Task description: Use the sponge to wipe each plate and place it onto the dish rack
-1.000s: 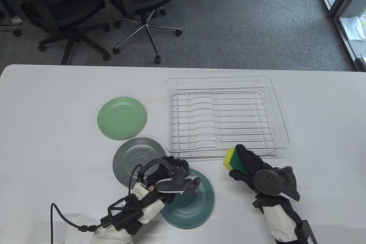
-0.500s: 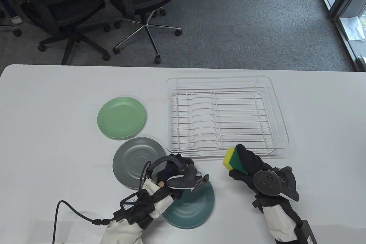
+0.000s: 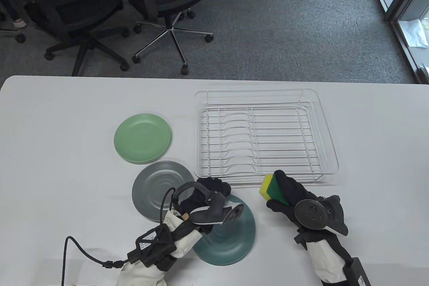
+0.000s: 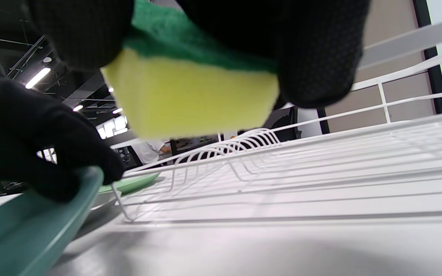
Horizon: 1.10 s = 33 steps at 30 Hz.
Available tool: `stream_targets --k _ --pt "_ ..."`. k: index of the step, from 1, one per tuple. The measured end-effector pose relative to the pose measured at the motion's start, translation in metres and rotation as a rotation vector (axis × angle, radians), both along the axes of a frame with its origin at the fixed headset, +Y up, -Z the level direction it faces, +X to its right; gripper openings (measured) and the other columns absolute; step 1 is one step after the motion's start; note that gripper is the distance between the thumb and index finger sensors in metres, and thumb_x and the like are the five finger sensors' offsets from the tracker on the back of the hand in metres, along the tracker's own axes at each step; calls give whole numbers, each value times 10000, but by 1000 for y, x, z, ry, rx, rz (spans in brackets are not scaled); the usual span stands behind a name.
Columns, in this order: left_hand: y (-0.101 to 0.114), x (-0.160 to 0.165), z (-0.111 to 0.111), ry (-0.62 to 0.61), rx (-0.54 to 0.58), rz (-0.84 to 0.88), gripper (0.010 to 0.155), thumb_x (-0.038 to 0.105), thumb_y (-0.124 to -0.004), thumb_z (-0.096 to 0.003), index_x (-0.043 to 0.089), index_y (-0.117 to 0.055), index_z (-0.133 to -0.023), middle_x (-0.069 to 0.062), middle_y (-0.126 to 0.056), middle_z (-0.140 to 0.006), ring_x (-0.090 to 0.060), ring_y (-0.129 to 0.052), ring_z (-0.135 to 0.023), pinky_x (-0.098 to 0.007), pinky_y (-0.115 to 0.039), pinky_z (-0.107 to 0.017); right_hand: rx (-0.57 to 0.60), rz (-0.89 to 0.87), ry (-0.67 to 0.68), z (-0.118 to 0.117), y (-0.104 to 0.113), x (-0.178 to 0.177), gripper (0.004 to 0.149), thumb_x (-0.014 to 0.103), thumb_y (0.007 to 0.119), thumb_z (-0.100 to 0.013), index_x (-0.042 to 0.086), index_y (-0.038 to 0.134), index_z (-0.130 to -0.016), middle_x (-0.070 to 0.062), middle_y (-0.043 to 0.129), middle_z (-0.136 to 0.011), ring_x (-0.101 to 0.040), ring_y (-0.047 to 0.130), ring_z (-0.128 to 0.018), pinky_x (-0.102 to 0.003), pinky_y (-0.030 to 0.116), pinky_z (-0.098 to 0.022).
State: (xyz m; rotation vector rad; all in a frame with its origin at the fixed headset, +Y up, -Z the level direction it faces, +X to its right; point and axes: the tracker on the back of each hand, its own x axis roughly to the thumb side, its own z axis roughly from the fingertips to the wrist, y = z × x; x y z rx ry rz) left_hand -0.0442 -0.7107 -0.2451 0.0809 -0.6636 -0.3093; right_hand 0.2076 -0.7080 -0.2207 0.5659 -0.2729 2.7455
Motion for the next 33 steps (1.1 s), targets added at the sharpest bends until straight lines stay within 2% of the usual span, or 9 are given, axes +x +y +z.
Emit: stream_targets --k 5,12,16,22,26,29,33 --pt "19 -11 3 -5 -44 114 459 343 -832 -440 212 -893 -876 -12 -978 -727 -153 -1038 -575 -385 -924 -452 -5 1 -7 0 -1 -2 814 500 741 -493 18 517 -1109 -209 785 -970 -376 849 -811 -454 830 -514" --pt "39 -24 2 -33 -143 324 412 323 -831 -462 221 -889 -857 -19 -961 -723 -159 -1042 -564 -381 -929 -449 45 -12 -46 3 5 -2 804 550 716 -492 85 522 -1119 -165 843 -953 -356 912 -757 -449 841 -491" --pt "48 -12 7 -73 -171 451 407 314 -828 -484 210 -869 -875 -46 -936 -746 -182 -1034 -564 -367 -929 -430 70 -75 -58 6 15 -7 816 526 712 -506 15 525 -1114 -215 841 -939 -380 916 -707 -427 853 -463" --pt "69 -26 12 -63 -106 589 399 304 -819 -503 206 -847 -889 -62 -909 -778 -205 -1022 -564 -276 -953 -349 192 -136 -84 8 53 -22 805 480 727 -511 -21 532 -1109 -251 822 -949 -410 910 -698 -416 858 -463" --pt "80 -46 9 -20 -111 761 400 281 -797 -527 189 -809 -916 -92 -885 -835 -233 -1019 -604 -258 -951 -332 295 -166 -106 8 86 -33 813 468 728 -517 -48 513 -1106 -269 795 -957 -421 903 -704 -416 855 -471" --pt "84 -63 6 53 -110 998 407 260 -744 -566 128 -737 -951 -211 -885 -923 -276 -1063 -602 -263 -960 -277 373 -184 -128 7 110 -47 819 454 721 -529 -77 460 -1095 -292 725 -978 -426 900 -699 -413 849 -477" --pt "82 -80 0 148 -87 1114 421 253 -679 -592 50 -663 -960 -297 -857 -937 -257 -1086 -562 -203 -970 -224 408 -148 -110 5 124 -71 745 449 726 -534 31 480 -1100 -293 695 -1003 -425 911 -686 -412 849 -472"
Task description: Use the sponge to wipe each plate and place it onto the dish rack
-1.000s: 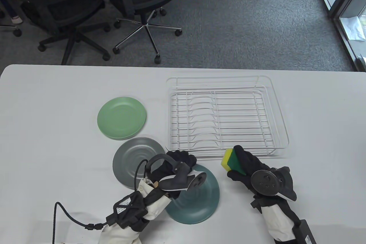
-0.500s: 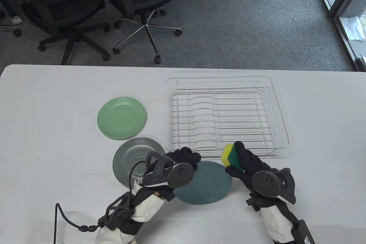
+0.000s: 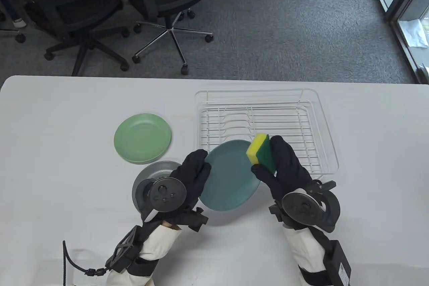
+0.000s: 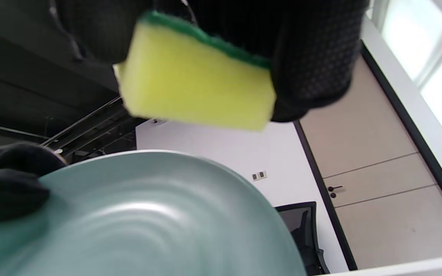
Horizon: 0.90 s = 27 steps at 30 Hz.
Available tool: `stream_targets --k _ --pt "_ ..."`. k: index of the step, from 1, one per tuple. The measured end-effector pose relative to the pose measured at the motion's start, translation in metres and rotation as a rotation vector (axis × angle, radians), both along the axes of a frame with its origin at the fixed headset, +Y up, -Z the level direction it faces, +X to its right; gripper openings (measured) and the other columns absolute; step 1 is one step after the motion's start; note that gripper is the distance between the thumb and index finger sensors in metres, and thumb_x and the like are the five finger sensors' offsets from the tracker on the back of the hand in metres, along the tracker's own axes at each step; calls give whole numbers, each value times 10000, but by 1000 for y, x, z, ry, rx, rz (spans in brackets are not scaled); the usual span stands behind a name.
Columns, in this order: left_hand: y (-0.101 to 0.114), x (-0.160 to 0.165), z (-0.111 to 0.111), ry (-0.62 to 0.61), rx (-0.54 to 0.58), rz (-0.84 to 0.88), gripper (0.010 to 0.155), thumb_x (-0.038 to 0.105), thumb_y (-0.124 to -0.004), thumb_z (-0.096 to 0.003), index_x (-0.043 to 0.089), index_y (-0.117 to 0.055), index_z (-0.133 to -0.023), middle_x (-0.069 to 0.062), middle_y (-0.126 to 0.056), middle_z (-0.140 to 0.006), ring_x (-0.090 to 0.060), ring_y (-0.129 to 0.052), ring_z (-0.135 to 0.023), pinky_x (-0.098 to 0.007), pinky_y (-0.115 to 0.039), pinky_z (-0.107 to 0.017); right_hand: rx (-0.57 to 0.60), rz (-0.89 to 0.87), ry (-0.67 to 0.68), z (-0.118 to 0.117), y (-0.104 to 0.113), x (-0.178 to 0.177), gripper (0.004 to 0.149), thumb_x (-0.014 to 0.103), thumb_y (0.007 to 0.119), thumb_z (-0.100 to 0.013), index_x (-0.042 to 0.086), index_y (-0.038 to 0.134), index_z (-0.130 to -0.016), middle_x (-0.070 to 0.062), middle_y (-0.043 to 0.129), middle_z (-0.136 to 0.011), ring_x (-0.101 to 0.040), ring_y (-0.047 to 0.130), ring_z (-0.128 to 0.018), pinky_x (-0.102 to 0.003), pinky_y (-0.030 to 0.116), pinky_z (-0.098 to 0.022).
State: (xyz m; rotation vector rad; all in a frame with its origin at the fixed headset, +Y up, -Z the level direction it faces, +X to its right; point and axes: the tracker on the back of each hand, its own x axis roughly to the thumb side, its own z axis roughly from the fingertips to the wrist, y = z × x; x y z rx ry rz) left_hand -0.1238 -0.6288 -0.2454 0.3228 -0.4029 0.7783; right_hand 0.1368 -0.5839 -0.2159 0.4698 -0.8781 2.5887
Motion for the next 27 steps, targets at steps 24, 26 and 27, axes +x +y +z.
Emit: stream_targets --k 24,26,27 --pt "-44 -41 -36 34 -314 457 481 279 -599 -616 -66 -568 -949 -313 -873 -834 -300 -1074 -596 -212 -1001 -265 -428 370 314 -16 -44 -88 650 271 719 -583 41 459 -1132 -329 592 -1086 -528 726 -890 -495 767 -659" --pt "-43 -35 -33 -4 -313 461 489 292 -587 -618 -62 -569 -954 -313 -873 -835 -304 -1073 -595 -214 -997 -266 -371 344 289 -16 -44 -87 658 283 726 -577 58 450 -1131 -313 590 -1090 -510 732 -897 -479 772 -663" --pt "-41 -31 -31 -30 -313 460 491 296 -583 -619 -61 -570 -956 -314 -873 -837 -306 -1070 -597 -218 -994 -267 -329 313 267 -16 -44 -86 661 286 732 -572 60 453 -1128 -311 595 -1087 -505 739 -895 -476 776 -660"
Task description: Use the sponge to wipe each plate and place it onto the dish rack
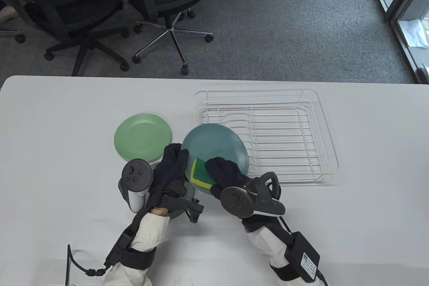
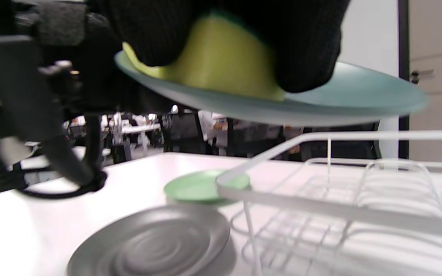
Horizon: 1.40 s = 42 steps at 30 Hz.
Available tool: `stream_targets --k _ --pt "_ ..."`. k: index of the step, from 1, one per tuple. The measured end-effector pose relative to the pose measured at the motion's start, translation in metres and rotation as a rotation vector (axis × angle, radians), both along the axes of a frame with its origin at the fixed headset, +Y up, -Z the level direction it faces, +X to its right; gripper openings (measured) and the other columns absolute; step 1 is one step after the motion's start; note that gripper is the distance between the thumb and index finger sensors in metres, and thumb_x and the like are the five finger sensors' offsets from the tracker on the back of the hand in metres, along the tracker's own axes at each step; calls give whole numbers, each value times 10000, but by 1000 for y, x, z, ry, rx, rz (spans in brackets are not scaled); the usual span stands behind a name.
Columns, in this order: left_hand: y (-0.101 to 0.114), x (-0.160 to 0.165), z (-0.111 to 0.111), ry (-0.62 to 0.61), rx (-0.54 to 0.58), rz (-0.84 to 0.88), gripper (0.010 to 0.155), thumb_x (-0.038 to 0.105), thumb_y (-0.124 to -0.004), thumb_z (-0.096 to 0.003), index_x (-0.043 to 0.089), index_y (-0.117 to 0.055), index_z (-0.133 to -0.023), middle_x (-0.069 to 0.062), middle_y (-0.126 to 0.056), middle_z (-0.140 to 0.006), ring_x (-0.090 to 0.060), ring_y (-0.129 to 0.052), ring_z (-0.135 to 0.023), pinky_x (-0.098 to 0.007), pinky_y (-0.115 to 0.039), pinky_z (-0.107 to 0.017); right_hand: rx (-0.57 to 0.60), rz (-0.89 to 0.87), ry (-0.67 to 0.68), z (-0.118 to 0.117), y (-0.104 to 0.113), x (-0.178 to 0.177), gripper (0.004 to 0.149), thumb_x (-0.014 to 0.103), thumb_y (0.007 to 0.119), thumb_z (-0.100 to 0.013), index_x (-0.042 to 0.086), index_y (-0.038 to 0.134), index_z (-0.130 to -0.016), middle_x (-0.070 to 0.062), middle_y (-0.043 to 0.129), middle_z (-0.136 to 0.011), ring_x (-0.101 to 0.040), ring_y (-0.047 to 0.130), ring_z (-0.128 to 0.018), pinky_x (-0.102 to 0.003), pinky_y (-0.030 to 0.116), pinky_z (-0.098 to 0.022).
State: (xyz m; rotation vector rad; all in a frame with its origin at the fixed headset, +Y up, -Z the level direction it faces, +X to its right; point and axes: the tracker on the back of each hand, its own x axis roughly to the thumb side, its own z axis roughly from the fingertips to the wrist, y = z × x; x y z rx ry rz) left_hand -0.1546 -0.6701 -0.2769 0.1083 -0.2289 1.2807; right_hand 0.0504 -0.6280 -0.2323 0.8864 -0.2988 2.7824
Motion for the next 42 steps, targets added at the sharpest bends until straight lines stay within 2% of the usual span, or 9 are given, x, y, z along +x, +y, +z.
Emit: stream_targets --k 3,6,14,19,23,26,32,38,42 --pt "4 11 5 -49 22 -12 497 300 -579 -620 -62 -573 -961 -327 -868 -840 -329 -1063 -597 -239 -986 -270 102 -18 -79 -3 -3 5 673 313 750 -557 84 460 -1120 -281 617 -1084 -484 764 -886 -492 785 -618" --pt "7 17 9 -65 49 -36 498 302 -585 -619 -60 -575 -962 -328 -864 -846 -335 -1061 -604 -248 -988 -276 197 80 -191 -7 -5 14 698 386 755 -540 102 480 -1115 -256 674 -1059 -442 824 -843 -490 811 -562" --pt "7 9 7 -11 61 -31 506 299 -591 -620 -65 -547 -969 -338 -833 -868 -352 -1043 -637 -266 -992 -302 101 300 -303 -17 -9 26 709 461 711 -545 20 561 -1079 -295 780 -949 -408 916 -661 -449 844 -473" --pt "5 2 6 30 63 -28 514 304 -587 -623 -68 -530 -974 -342 -810 -885 -362 -1028 -661 -274 -991 -322 -82 210 -152 -9 -2 19 690 457 699 -554 3 593 -1063 -322 790 -924 -420 912 -637 -455 842 -464" --pt "3 0 4 38 56 -22 521 308 -584 -625 -68 -519 -980 -347 -790 -900 -376 -1014 -679 -290 -987 -339 -154 117 -27 0 2 9 656 437 660 -589 -10 592 -1065 -340 779 -922 -431 901 -644 -468 835 -477" --pt "1 2 4 26 52 -25 521 310 -579 -626 -67 -519 -981 -344 -791 -901 -375 -1014 -678 -290 -985 -339 -116 90 17 5 4 2 628 398 666 -595 4 569 -1074 -338 756 -945 -445 883 -670 -475 827 -495" --pt "1 15 8 -45 54 -33 548 358 -512 -624 -53 -531 -986 -326 -812 -888 -355 -1016 -642 -272 -959 -320 12 -59 -20 2 0 5 632 372 724 -562 61 540 -1081 -285 722 -1006 -458 854 -752 -507 797 -556" --pt "2 26 11 -102 71 -37 556 368 -470 -621 -43 -538 -988 -317 -825 -877 -349 -1012 -623 -271 -945 -320 84 -124 -122 -5 -1 20 655 383 759 -541 106 529 -1087 -244 704 -1035 -452 829 -796 -519 788 -567" --pt "3 33 15 -137 90 -57 549 368 -508 -620 -36 -547 -990 -324 -822 -881 -357 -1012 -630 -285 -943 -330 140 -180 -234 -10 -5 30 686 402 728 -555 52 498 -1098 -260 712 -1020 -442 852 -766 -502 801 -549"
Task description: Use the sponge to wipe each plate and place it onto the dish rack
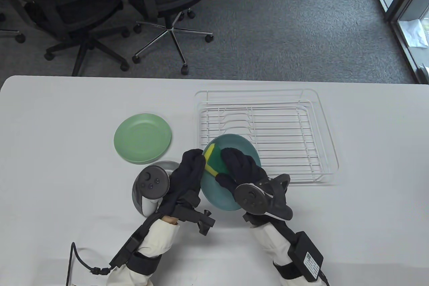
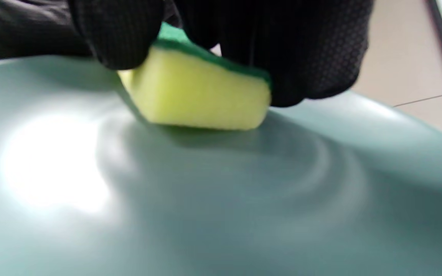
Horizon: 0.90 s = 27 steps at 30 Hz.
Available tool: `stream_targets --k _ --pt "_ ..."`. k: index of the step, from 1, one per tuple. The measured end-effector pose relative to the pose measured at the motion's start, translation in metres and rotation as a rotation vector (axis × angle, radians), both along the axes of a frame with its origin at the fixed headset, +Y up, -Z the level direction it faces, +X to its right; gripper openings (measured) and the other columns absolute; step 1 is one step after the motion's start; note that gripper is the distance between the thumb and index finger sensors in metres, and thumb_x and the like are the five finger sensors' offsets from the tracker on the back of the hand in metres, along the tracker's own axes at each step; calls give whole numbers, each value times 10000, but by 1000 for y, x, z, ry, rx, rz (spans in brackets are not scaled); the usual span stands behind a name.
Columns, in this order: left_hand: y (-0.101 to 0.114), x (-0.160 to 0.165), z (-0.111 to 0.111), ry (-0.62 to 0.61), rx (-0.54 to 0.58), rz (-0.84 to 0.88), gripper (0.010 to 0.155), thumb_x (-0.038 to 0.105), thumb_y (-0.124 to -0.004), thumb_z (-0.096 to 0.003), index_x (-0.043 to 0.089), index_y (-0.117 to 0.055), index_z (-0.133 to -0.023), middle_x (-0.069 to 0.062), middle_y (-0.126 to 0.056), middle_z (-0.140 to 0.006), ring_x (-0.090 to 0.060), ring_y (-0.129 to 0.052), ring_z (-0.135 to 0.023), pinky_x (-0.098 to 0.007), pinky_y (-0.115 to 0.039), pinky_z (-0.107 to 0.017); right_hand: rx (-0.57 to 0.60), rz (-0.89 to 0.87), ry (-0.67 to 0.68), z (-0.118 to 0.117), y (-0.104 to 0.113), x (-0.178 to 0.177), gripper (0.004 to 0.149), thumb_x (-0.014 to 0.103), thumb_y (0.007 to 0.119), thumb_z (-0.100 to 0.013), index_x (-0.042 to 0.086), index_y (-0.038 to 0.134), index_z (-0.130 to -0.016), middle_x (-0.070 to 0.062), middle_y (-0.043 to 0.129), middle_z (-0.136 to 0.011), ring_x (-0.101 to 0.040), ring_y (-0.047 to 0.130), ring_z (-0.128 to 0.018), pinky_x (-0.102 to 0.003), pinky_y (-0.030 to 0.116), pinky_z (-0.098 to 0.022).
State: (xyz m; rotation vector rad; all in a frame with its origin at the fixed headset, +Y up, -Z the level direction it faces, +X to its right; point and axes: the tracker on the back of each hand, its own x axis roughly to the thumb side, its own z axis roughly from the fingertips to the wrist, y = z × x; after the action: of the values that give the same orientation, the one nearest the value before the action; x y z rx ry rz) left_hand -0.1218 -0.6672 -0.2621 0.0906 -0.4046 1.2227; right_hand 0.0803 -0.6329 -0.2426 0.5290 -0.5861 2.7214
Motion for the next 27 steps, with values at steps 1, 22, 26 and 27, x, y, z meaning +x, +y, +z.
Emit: stream_targets --k 1,22,26,27 --pt "1 2 1 -6 8 -7 544 364 -524 -620 -36 -552 -988 -325 -823 -881 -363 -1011 -632 -288 -943 -332 5 -15 -17 -1 -1 3 722 408 719 -560 19 461 -1111 -276 699 -1023 -445 849 -763 -504 800 -547" --pt "-3 -26 -8 138 -50 87 532 328 -559 -632 -65 -506 -986 -353 -761 -907 -402 -972 -676 -326 -933 -379 -482 247 143 -5 -1 -3 786 404 737 -553 -88 464 -1102 -333 749 -952 -466 862 -719 -526 794 -535" --pt "-5 -25 -9 137 -55 76 538 330 -560 -631 -68 -502 -988 -358 -749 -916 -412 -964 -687 -338 -929 -389 -483 166 303 3 2 -15 792 406 727 -559 -94 442 -1104 -335 729 -962 -465 853 -726 -525 788 -540" --pt "-5 -23 -8 131 -57 72 538 332 -560 -631 -66 -505 -988 -355 -753 -916 -407 -968 -685 -336 -930 -387 -456 155 306 4 2 -18 793 408 727 -558 -94 443 -1103 -333 729 -961 -462 856 -724 -523 790 -538"
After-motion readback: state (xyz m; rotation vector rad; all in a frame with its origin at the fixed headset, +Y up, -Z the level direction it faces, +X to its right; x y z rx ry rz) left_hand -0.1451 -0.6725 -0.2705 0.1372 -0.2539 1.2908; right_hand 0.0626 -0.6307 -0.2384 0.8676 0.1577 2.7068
